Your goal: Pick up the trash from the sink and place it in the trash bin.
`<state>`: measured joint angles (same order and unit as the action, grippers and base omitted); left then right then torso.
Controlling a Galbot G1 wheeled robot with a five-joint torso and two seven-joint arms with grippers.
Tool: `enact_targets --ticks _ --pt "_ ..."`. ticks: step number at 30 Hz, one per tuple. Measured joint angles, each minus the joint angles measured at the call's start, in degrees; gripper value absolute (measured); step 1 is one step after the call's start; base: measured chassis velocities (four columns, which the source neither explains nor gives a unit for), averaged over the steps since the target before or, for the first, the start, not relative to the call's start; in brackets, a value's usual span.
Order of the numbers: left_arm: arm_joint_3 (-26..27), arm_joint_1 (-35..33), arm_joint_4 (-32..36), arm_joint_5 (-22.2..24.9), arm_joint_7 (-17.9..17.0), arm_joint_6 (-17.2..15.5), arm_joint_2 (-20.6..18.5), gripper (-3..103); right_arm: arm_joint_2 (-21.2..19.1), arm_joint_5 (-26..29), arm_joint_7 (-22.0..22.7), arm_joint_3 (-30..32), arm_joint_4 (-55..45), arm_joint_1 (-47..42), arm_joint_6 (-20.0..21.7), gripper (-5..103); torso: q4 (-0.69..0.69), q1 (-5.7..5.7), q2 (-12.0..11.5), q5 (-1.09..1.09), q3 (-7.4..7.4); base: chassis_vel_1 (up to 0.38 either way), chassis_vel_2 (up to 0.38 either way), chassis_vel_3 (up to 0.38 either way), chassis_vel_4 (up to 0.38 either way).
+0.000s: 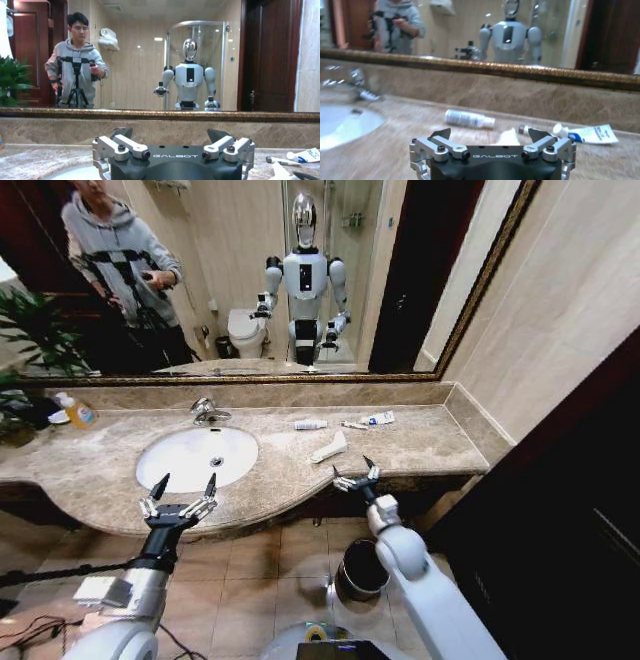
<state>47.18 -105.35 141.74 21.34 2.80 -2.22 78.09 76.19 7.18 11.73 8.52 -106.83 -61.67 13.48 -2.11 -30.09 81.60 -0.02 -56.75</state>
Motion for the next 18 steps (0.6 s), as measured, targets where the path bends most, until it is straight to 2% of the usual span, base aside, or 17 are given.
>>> enact_targets --ticks 1,4,12,18 --pt "0.0 0.0 0.0 0.0 0.0 0.0 0.0 100 0.0 0.0 0.0 0.0 0.0 0.0 0.0 100 0.00 0.00 0.0 0.00 0.00 0.000 0.000 0.000 0.000" --pt "0.0 0.0 0.0 0.0 0.0 0.0 0.0 100 3.3 0.6 4.5 -1.0 3.0 3.8 0.8 100 0.00 0.00 0.0 0.01 0.00 0.000 0.000 0.000 0.000" --pt "0.0 0.0 0.0 0.0 0.0 0.0 0.0 100 3.0 3.8 7.7 -4.0 6.2 5.6 2.2 100 0.01 0.01 0.0 0.00 0.01 0.000 0.000 0.000 0.000" --pt "0.0 0.0 0.0 0.0 0.0 0.0 0.0 100 5.8 4.3 11.8 -7.4 10.6 7.9 2.8 100 0.01 0.01 0.0 0.01 0.01 0.000 0.000 0.000 0.000"
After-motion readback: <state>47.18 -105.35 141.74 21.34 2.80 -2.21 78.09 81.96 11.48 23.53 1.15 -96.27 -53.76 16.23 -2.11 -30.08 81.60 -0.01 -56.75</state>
